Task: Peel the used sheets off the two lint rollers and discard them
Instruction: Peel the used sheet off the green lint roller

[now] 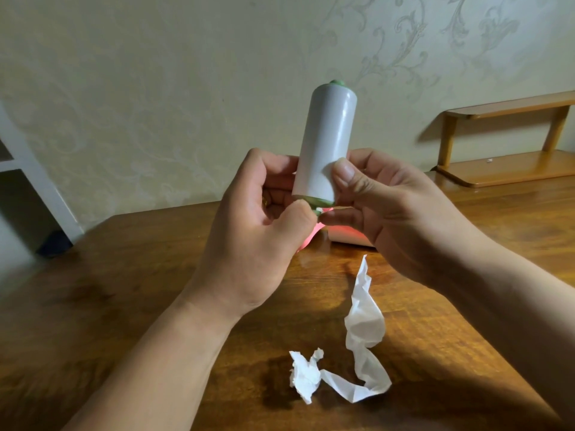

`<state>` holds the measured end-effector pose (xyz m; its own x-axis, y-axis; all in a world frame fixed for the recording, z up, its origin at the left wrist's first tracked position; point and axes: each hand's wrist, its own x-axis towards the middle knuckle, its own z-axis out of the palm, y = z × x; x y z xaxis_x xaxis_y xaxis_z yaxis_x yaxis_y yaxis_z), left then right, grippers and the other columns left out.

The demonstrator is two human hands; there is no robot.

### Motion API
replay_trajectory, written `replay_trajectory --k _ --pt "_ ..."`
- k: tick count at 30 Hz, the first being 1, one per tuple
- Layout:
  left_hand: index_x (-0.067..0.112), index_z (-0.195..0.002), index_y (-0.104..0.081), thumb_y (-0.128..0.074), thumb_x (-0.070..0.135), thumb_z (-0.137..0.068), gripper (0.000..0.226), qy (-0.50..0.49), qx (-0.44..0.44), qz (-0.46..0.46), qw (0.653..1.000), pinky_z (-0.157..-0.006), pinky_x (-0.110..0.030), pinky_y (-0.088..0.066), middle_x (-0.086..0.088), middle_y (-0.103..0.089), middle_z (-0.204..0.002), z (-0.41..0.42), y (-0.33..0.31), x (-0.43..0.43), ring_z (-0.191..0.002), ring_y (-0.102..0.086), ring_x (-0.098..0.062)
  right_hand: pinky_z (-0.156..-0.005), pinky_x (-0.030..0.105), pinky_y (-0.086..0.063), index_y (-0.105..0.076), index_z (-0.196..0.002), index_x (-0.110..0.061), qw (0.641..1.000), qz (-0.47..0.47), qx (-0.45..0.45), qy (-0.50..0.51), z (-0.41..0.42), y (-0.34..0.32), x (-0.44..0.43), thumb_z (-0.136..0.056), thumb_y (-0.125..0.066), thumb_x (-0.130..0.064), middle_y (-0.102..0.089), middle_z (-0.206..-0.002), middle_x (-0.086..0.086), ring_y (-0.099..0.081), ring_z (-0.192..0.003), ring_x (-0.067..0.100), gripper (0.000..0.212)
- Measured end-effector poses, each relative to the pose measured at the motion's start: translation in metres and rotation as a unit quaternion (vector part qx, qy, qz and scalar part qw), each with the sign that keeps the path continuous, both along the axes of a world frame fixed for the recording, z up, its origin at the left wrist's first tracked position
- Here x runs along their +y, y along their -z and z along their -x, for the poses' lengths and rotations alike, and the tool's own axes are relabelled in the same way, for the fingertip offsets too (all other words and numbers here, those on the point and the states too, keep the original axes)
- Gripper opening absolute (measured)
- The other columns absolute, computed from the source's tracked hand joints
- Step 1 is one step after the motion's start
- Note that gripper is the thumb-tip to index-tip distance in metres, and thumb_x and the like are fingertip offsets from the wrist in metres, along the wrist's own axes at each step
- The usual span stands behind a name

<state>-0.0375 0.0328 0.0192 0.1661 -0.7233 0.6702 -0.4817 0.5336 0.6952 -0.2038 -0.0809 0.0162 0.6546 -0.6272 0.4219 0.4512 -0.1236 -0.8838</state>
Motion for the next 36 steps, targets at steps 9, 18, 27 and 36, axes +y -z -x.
replay_trajectory --k 9,18,27,36 --pt "0.024 -0.129 -0.056 -0.073 0.028 -0.09 0.043 0.005 0.004 0.038 0.999 -0.091 -0.04 -0.063 -0.004 -0.069 -0.119 0.0035 -0.0028 0.0041 -0.109 -0.071 -0.029 -0.101 0.037 -0.062 -0.061 -0.14 0.011 0.998 0.006 -0.011 -0.063 0.0034 -0.0046 -0.0011 -0.106 -0.061 -0.024 -0.062 -0.14 0.042 -0.07 -0.121 0.043 0.048" --pt "0.027 -0.133 -0.052 -0.075 0.028 -0.09 0.049 -0.013 -0.031 0.053 0.998 -0.091 -0.04 -0.064 -0.007 -0.064 -0.126 0.0038 -0.0031 0.0055 -0.111 -0.068 -0.034 -0.12 0.055 -0.05 -0.057 -0.151 0.002 0.996 0.018 -0.017 -0.091 0.007 -0.007 -0.0038 -0.111 -0.051 -0.015 -0.064 -0.145 0.036 -0.058 -0.142 0.053 0.044" --pt "0.031 -0.134 -0.052 -0.077 0.019 -0.093 0.049 -0.059 -0.067 0.06 0.994 -0.083 -0.051 -0.064 -0.011 -0.062 -0.126 0.0026 0.0003 0.0038 -0.1 -0.066 -0.032 -0.116 0.047 -0.053 -0.059 -0.151 0.001 0.991 0.026 -0.021 -0.127 0.0058 -0.0066 -0.0038 -0.115 -0.04 -0.011 -0.071 -0.144 0.025 -0.067 -0.138 0.038 0.042" --pt "0.035 -0.129 -0.052 -0.077 0.035 -0.088 0.048 -0.051 -0.037 0.057 0.996 -0.08 -0.038 -0.063 0.004 -0.063 -0.119 0.0023 0.0004 0.0028 -0.098 -0.067 -0.027 -0.117 0.052 -0.053 -0.059 -0.15 -0.003 0.996 0.034 0.007 -0.086 0.0061 -0.0051 -0.0037 -0.112 -0.05 -0.02 -0.073 -0.14 0.025 -0.068 -0.135 0.042 0.042"
